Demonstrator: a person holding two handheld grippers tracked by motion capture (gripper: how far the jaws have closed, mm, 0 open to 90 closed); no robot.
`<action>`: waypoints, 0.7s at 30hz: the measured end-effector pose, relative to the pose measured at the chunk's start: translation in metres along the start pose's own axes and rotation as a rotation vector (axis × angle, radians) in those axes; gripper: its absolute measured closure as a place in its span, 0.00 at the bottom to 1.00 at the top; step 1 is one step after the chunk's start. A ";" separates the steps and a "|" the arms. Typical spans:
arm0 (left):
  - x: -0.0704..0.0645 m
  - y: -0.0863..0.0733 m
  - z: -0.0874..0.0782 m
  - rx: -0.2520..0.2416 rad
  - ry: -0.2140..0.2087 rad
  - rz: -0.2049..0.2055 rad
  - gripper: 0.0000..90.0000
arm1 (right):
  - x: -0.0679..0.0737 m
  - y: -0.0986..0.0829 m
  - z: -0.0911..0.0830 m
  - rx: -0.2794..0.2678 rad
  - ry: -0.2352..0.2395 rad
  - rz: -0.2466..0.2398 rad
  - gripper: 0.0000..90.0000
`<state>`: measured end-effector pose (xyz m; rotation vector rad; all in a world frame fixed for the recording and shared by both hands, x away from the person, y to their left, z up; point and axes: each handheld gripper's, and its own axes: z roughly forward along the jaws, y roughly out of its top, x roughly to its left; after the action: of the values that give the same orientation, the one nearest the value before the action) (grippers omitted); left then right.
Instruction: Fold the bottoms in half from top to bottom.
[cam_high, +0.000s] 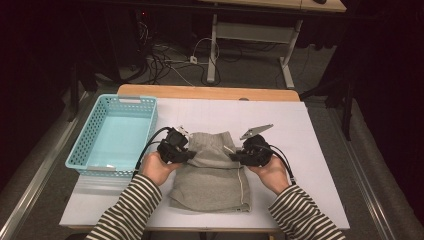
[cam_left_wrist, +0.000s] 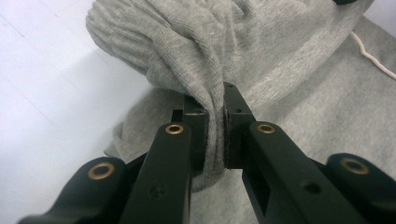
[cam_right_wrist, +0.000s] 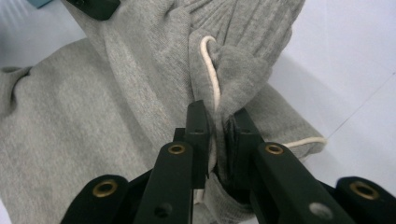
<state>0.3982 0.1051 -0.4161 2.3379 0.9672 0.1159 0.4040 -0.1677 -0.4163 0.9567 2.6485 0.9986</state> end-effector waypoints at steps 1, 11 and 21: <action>0.000 -0.001 0.000 0.001 -0.001 0.002 0.90 | 0.001 -0.001 0.000 0.006 0.004 -0.001 0.90; -0.006 -0.016 0.009 0.035 -0.010 0.006 0.90 | 0.009 -0.015 0.006 0.034 0.034 -0.008 0.90; -0.014 -0.032 0.005 0.002 -0.003 -0.004 0.69 | 0.014 -0.028 0.009 0.027 0.059 0.003 0.88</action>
<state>0.3698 0.1108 -0.4359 2.3377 0.9705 0.1093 0.3820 -0.1707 -0.4395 0.9516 2.7162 1.0096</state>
